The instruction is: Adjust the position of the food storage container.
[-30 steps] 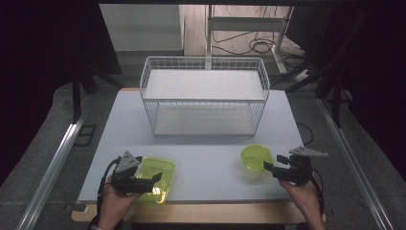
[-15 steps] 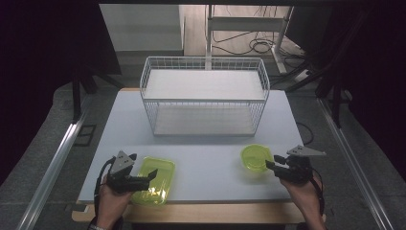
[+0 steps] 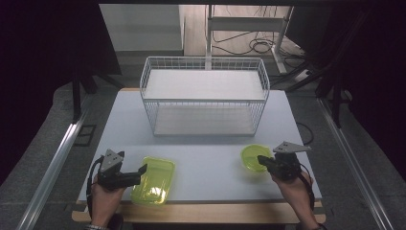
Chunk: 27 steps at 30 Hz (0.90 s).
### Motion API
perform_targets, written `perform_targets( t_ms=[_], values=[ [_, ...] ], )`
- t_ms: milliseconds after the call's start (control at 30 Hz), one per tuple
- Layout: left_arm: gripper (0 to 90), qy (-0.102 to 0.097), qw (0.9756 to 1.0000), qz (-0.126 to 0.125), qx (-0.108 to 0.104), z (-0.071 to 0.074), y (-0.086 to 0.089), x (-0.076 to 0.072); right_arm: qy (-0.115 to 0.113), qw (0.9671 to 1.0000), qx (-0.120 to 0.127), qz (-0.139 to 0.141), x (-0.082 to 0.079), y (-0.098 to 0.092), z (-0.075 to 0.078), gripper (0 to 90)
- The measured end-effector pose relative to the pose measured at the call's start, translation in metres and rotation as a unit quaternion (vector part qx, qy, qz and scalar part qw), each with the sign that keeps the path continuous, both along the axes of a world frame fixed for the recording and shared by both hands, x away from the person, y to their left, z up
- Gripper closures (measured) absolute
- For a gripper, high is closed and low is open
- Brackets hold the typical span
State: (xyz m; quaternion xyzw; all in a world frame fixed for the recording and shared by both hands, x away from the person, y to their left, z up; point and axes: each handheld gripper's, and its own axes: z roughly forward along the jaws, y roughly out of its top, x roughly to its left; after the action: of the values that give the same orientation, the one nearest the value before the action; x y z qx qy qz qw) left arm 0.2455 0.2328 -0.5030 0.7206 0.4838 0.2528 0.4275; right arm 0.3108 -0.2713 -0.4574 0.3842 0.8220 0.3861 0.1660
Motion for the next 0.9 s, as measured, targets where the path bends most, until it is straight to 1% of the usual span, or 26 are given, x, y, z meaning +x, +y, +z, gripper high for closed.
perform_targets(
  t_ms=[133,267,400,433,467,533,567,633,667,700,767,867,900],
  values=[
    [4.2,-0.001,1.0000,0.004,-0.001,-0.001,0.002,0.001,-0.003,0.9999,-0.006,0.012,0.002,0.009,0.001,89.0],
    [3.9,0.000,1.0000,0.007,0.000,-0.003,0.004,0.002,0.000,0.9993,-0.013,0.034,0.011,0.025,0.002,88.7],
    [4.0,0.001,0.9999,0.011,0.002,-0.005,0.007,0.002,0.004,0.9987,-0.021,0.047,0.019,0.037,-0.002,88.4],
    [4.0,0.001,0.9999,0.011,0.002,-0.005,0.007,0.002,0.004,0.9987,-0.021,0.047,0.019,0.037,-0.002,88.4],
    [4.0,0.002,0.9999,0.012,0.000,-0.005,0.008,0.003,0.006,0.9982,-0.026,0.053,0.021,0.044,-0.004,88.7],
    [4.1,0.003,0.9999,0.013,0.002,-0.006,0.008,0.003,0.006,0.9981,-0.026,0.055,0.021,0.045,-0.005,88.7],
    [4.2,0.002,0.9999,0.014,0.001,-0.007,0.009,0.003,0.006,0.9977,-0.025,0.063,0.021,0.051,-0.005,88.8],
    [4.2,0.003,0.9999,0.014,0.000,-0.007,0.009,0.003,0.006,0.9975,-0.025,0.066,0.021,0.054,-0.006,88.7],
    [4.2,0.003,0.9999,0.014,0.002,-0.007,0.009,0.003,0.008,0.9967,-0.029,0.075,0.020,0.060,-0.008,88.7],
    [4.2,0.004,0.9999,0.015,0.004,-0.007,0.009,0.003,0.009,0.9965,-0.030,0.077,0.020,0.061,-0.009,88.7],
    [4.2,0.005,0.9999,0.014,0.006,-0.007,0.009,0.003,0.010,0.9962,-0.032,0.080,0.020,0.063,-0.011,88.7],
    [4.3,0.004,0.9998,0.014,0.011,-0.007,0.009,0.003,0.016,0.9954,-0.046,0.082,0.021,0.065,-0.017,88.7],
    [4.4,0.004,0.9998,0.014,0.011,-0.007,0.009,0.003,0.016,0.9954,-0.046,0.082,0.021,0.065,-0.017,88.7]
  ],
)
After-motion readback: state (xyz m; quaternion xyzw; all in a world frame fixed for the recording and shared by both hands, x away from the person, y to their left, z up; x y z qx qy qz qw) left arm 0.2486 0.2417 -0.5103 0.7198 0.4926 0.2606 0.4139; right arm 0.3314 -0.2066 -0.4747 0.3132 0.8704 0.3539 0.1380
